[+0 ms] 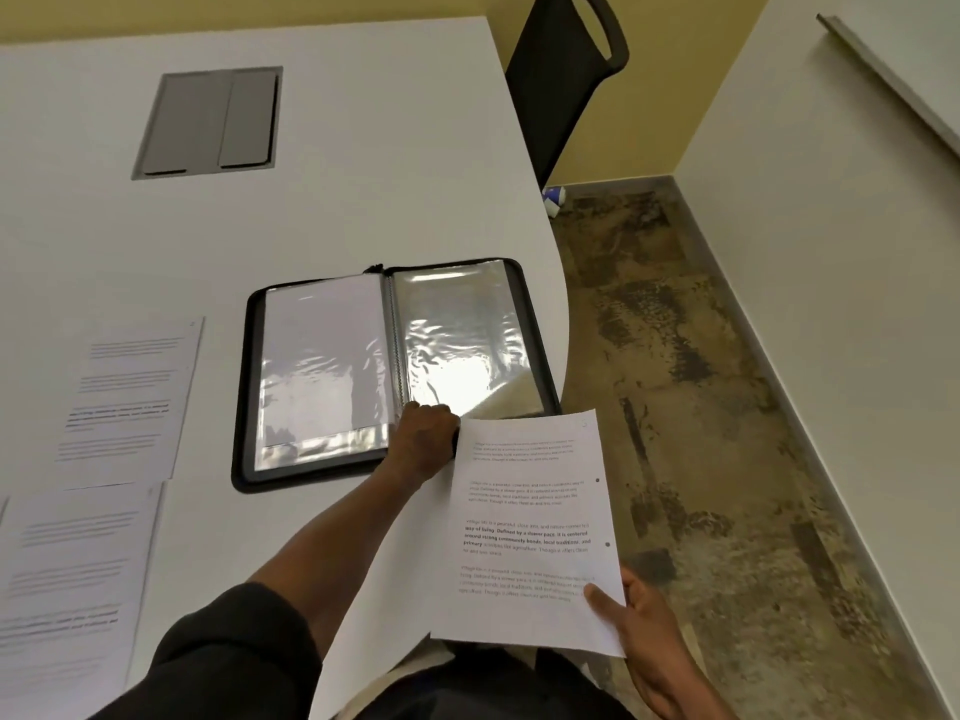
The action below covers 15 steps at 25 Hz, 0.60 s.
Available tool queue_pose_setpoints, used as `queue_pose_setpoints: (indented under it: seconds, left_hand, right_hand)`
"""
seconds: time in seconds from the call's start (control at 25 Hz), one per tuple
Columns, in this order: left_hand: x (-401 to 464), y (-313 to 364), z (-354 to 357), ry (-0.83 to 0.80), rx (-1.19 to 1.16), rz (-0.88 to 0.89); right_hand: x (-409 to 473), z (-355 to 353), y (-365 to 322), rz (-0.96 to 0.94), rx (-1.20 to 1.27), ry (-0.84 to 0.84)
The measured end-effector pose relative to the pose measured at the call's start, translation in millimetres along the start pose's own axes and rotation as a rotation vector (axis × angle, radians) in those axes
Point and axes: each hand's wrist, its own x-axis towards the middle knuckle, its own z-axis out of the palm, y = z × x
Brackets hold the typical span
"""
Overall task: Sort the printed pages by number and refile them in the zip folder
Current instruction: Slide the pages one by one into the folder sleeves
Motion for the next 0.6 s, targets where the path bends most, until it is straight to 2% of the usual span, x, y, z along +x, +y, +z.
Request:
queue_pose_setpoints:
  seconds: [0.2,0.32,0.44,0.6]
  left_hand:
    - [3.3,-1.1,-3.6,0.019,-0.152,-0.199]
    - [6.9,-8.5,-1.0,0.046,-0.414,-0.335]
    - [7.3,-14.8,1.9,0.06,-0.583,-0.377]
    - [8.5,-15.3,2.7,0.066,-0.66,-0.411]
  right_hand:
    - [-3.1,-10.2,3.8,-0.012,-0.019,0.022]
    - [-5.5,-10.9,4.5,-0.037,-0.048,0.029]
    - [-5.9,-8.9,4.1,-0.046,-0.055,0.032]
    - [-6.6,0.5,0.5,-0.053,-0.049,0.036]
